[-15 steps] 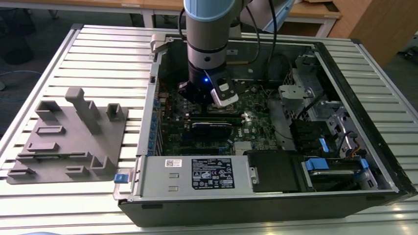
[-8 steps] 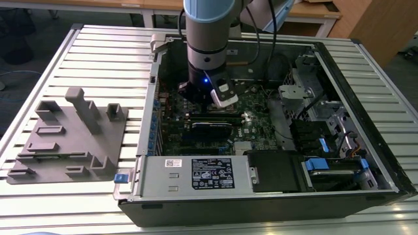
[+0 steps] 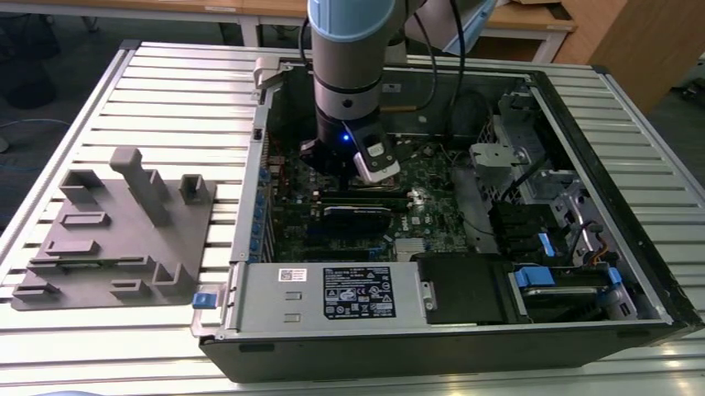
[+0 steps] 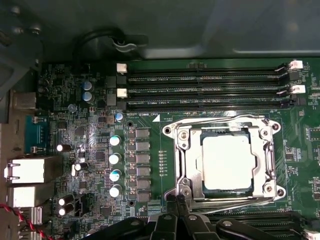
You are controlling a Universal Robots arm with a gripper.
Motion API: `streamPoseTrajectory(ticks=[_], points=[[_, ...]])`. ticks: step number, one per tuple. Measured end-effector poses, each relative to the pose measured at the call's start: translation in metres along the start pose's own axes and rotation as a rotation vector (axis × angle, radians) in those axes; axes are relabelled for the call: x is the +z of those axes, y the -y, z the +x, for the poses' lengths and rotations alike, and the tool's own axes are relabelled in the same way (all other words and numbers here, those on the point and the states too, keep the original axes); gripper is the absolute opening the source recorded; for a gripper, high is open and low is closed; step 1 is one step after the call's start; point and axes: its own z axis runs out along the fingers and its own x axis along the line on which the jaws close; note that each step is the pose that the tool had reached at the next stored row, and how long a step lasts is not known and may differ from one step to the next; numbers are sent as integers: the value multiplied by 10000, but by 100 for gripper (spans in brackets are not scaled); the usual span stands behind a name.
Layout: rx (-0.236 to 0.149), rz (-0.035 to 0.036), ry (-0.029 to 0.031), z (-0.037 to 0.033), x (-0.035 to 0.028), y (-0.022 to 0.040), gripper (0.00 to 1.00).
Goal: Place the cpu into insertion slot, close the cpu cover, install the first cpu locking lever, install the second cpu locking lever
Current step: 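Install the second cpu locking lever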
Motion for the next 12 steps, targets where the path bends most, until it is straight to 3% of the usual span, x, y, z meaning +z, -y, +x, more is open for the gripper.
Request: streamPoseTrajectory(ticks=[3,8,12], points=[[0,-6,2,0,-3,0,11],[1,-3,1,-3,-97,-9,11],[-1,-4,1,-5,-115,2,11]])
